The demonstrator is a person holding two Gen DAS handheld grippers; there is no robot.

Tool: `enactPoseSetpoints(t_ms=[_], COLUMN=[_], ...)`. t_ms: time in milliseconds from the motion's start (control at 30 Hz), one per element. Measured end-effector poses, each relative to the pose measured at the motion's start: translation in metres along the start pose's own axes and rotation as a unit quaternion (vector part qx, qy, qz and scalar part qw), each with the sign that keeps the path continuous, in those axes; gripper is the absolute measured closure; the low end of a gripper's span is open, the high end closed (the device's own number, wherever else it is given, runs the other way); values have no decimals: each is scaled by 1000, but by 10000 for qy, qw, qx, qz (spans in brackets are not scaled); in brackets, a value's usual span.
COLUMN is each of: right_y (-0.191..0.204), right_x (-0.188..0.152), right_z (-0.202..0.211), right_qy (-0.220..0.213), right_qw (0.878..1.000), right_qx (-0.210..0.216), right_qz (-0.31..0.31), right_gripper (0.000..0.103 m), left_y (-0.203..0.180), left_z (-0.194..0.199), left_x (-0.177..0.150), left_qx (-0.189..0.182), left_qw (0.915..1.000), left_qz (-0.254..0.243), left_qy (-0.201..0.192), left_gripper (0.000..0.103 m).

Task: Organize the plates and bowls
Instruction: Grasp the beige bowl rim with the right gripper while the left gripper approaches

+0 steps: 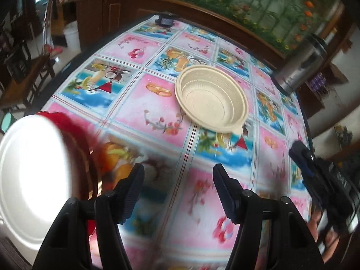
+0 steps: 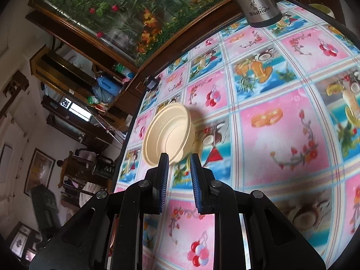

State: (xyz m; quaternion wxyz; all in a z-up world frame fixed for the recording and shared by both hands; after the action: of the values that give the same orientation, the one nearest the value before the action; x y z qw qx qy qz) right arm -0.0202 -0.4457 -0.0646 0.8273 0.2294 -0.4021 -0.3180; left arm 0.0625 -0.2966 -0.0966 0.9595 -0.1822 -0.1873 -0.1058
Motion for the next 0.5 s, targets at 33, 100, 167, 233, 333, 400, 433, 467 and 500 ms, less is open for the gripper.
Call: enactPoseSetpoints(t_ms=[33, 100, 167, 233, 333, 400, 433, 467, 500], right_y=[-1, -1, 0, -1, -5, -10, -11, -14, -16], right_x=[4, 10, 15, 20, 28, 34, 35, 36, 37], right_z=[-4, -14, -27, -38, -55, -65, -70, -76, -82], right_qy=[49, 147, 256, 296, 330, 331, 363, 434, 507], right_qw=[10000, 9998, 9995, 9993, 9991, 9989, 9988, 9983, 9978], right_qx=[28, 98, 182, 179, 131, 61, 25, -9, -21], right_qz=[-9, -46, -97, -123, -219, -311, -336, -385, -432], right_gripper=[84, 84, 83, 79, 78, 78, 78, 78, 78], left_y=[0, 0, 3, 6, 12, 14, 16, 19, 20], left_z=[-4, -12, -16, -20, -28, -36, -40, -46, -50], left_x=[4, 19, 34, 47, 62, 68, 69, 70, 71], left_qx=[55, 122, 199, 208, 291, 326, 356, 382, 384], left_qw=[10000, 9995, 9982, 9965, 9934, 9924, 9920, 9913, 9908], left_qz=[72, 276, 520, 748, 1022, 1109, 1145, 1207, 1255], left_qy=[-16, -91, -219, -322, -421, -414, -390, -348, -319], left_gripper=[37, 36, 34, 29, 28, 28, 28, 28, 28])
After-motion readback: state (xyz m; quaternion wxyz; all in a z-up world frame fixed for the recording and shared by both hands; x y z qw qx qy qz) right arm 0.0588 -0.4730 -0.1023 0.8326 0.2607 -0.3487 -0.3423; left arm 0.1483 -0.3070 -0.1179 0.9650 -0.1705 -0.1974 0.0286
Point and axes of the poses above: each gripper's, at about its wrist camera, not at the fingertips, and z roughly against the way its jaws point, y to its left, x to its top, the point moved 10 cm from there along -z, roughly the way its jaws point, and after that the axes turned 6 degrees about z, right-handed, at the moved point
